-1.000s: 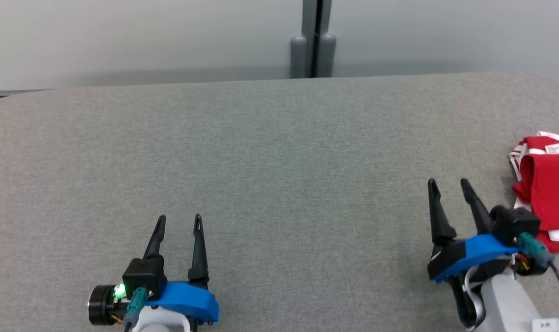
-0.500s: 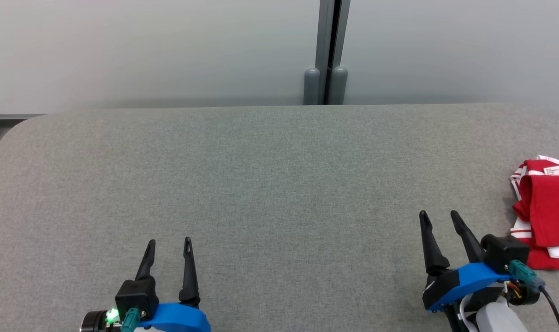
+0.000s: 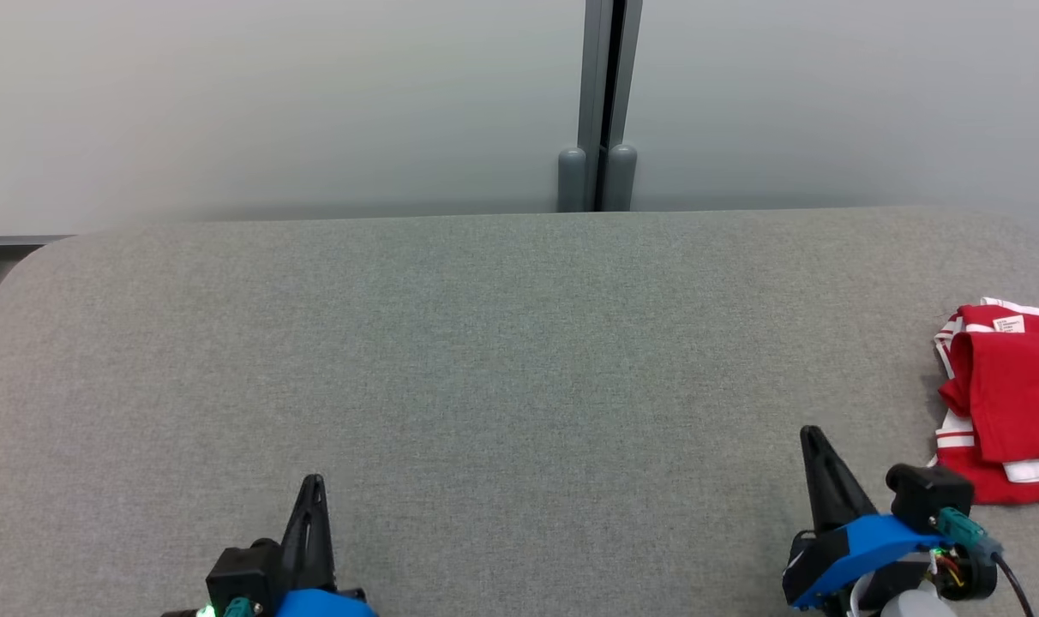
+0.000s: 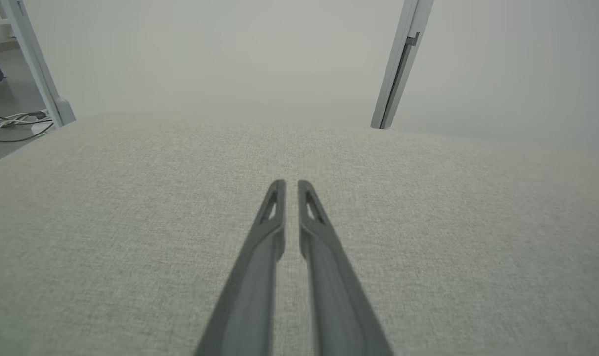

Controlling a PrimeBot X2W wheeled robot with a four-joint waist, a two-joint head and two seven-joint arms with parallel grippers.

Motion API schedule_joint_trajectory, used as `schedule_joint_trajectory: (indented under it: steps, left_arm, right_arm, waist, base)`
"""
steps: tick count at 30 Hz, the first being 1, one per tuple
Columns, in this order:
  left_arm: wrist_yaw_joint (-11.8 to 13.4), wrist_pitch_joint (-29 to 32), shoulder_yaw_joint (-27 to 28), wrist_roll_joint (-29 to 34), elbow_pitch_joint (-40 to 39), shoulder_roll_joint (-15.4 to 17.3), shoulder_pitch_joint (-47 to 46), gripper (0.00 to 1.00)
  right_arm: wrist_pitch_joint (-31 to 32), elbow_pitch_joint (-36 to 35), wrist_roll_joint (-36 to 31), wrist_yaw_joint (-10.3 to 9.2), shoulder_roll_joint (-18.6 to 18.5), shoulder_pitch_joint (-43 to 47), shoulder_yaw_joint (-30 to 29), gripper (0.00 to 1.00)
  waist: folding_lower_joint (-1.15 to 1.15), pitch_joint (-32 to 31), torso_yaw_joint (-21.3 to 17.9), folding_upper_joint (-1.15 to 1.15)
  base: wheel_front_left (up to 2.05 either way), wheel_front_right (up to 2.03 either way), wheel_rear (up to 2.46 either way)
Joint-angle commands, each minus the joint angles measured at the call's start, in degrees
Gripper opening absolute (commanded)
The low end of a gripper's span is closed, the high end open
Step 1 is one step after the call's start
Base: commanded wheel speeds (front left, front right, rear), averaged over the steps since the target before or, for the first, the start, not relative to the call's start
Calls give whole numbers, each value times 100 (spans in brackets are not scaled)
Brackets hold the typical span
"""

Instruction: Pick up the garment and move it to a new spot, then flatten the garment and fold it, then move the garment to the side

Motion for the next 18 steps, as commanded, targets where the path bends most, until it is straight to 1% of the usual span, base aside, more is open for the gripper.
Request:
schedule_joint_trajectory:
  steps: [1, 18]
  left_arm:
    - [-8, 19, 1, -55, 51, 1, 23, 0]
    - [-264, 475, 349, -1841, -90, 14, -138, 0]
  right_arm:
    - [29, 51, 49, 0, 9, 23, -13, 0]
    - [497, -368, 1834, 0, -1, 146, -143, 0]
  waist:
    - [0, -1, 0, 0]
    - [0, -24, -12, 0]
  base:
    - [0, 0, 0]
    - [0, 0, 0]
